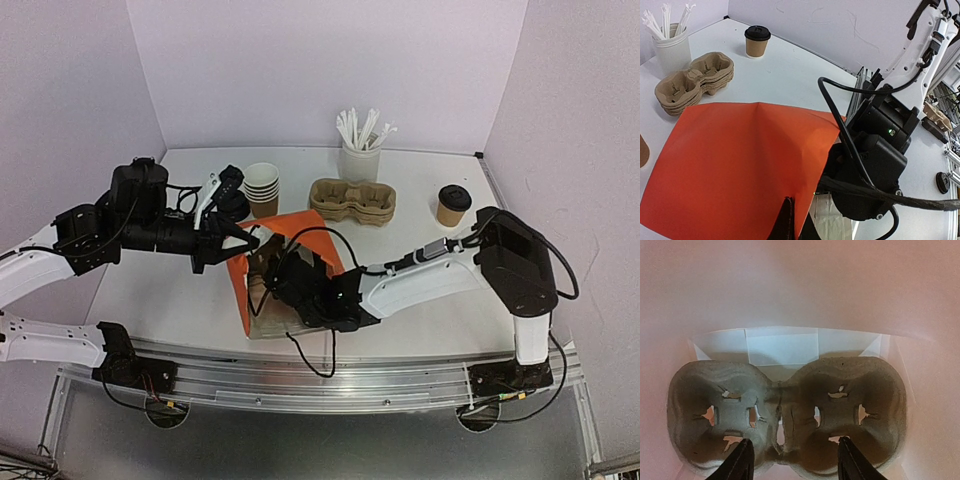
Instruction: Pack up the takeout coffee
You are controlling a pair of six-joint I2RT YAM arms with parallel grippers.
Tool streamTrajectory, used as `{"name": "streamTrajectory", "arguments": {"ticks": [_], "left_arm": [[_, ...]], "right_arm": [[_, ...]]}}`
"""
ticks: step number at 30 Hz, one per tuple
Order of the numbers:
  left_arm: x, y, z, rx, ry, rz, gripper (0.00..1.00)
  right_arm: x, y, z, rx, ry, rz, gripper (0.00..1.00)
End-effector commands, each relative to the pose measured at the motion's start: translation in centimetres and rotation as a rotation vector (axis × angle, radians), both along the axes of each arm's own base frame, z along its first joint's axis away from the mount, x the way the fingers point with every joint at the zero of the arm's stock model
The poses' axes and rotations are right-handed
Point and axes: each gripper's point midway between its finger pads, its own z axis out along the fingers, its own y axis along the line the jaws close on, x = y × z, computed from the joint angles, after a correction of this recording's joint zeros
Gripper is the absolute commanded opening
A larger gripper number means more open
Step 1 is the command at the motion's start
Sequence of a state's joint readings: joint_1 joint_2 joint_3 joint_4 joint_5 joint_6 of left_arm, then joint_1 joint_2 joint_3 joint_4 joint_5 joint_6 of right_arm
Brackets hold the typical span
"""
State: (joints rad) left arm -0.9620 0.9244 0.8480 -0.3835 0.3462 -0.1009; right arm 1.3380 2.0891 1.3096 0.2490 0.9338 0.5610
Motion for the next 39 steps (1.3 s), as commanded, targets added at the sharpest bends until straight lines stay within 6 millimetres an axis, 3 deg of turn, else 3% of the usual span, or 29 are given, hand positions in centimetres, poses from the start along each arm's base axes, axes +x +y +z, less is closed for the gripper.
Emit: {"name": "streamTrajectory", "arguments": {"ticks": [1, 4, 6, 9, 15, 19, 23, 27, 34, 39], "left_arm": [[-0.7, -0.6, 0.1, -0.047, 0.092, -0.029, 0.00], [0.7, -0.1, -0.8, -0.016, 0.103, 0.044, 0.00], [1.6, 0.4, -1.4, 0.002, 0.100, 0.099, 0.00], [2.0, 0.6, -1.3, -0.008, 0.107, 0.136, 0.00], [1.4, 0.3, -0.2, -0.036, 0.054, 0.075, 0.00], [-0.2, 0.1, -0.4, -0.055, 0.077, -0.007, 0.00], [-0.7, -0.2, -1.0, -0.072, 0.150, -0.016, 0.00], [-0.7, -0.7, -0.6, -0.093, 0.179, -0.023, 0.00], [-0.7, -0.7, -0.2, -0.097, 0.187, -0.019, 0.00], [-0.3, -0.6, 0.0, -0.090, 0.166, -0.001, 0.00]], "right_arm": [[1.2, 1.2, 1.2, 0.156, -0.015, -0.053, 0.57], [0.4, 3.2, 1.8, 0.185, -0.007, 0.062, 0.71], [0.0, 3.2, 1.8, 0.171, -0.014, 0.085, 0.80], [-0.4, 3.2, 0.8, 0.136, -0.011, 0.115, 0.79], [-1.8, 3.5, -2.4, 0.110, 0.034, 0.138, 0.66], [-0.8, 2.7, -2.6, 0.135, 0.014, 0.047, 0.70], [1.5, 0.8, -2.4, 0.213, -0.005, -0.105, 0.70], [3.0, 0.9, -2.4, 0.236, -0.016, -0.146, 0.62], [3.0, 1.1, -4.1, 0.200, 0.002, -0.121, 0.42], [2.6, -0.1, -5.3, 0.180, 0.020, -0.124, 0.18]]}}
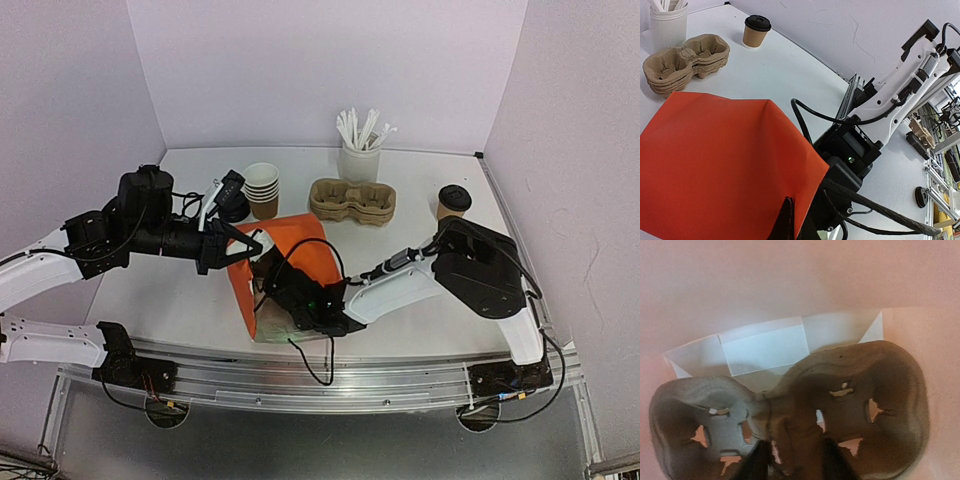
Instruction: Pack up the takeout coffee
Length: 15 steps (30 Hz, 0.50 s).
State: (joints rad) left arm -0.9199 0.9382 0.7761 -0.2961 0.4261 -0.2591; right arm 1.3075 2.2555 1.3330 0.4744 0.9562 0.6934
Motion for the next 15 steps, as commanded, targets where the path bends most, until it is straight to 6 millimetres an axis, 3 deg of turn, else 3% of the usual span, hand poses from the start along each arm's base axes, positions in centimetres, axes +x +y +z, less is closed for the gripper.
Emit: {"name": "streamTrajectory", "arguments": {"ticks": [1, 5, 8, 12, 15], "left_arm": [[-0.5, -0.3, 1.7, -0.036, -0.012, -0.029, 0.00], [-0.2, 0.1, 1.3, -0.001, -0.029, -0.012, 0.00], [-0.3, 0.4, 0.6, 0.018, -0.002, -0.003, 0.00], [-0.1, 0.8, -1.0, 0.055, 0.063, 0.036, 0.00], [0.8, 1.2, -1.3, 0.065, 0.070, 0.083, 0.00]], "right_arm": [[0.3, -1.4, -1.3, -0.016, 0.013, -0.024, 0.13], [0.2, -1.4, -0.4, -0.059, -0.009, 0.004, 0.00], [0.5, -1.5, 1.5, -0.084, -0.054, 0.006, 0.00], [0.6, -0.1, 7.6, -0.040, -0.213, 0.067, 0.00], [0.6, -1.0, 12.5, 0.068, -0.340, 0.036, 0.00]]}}
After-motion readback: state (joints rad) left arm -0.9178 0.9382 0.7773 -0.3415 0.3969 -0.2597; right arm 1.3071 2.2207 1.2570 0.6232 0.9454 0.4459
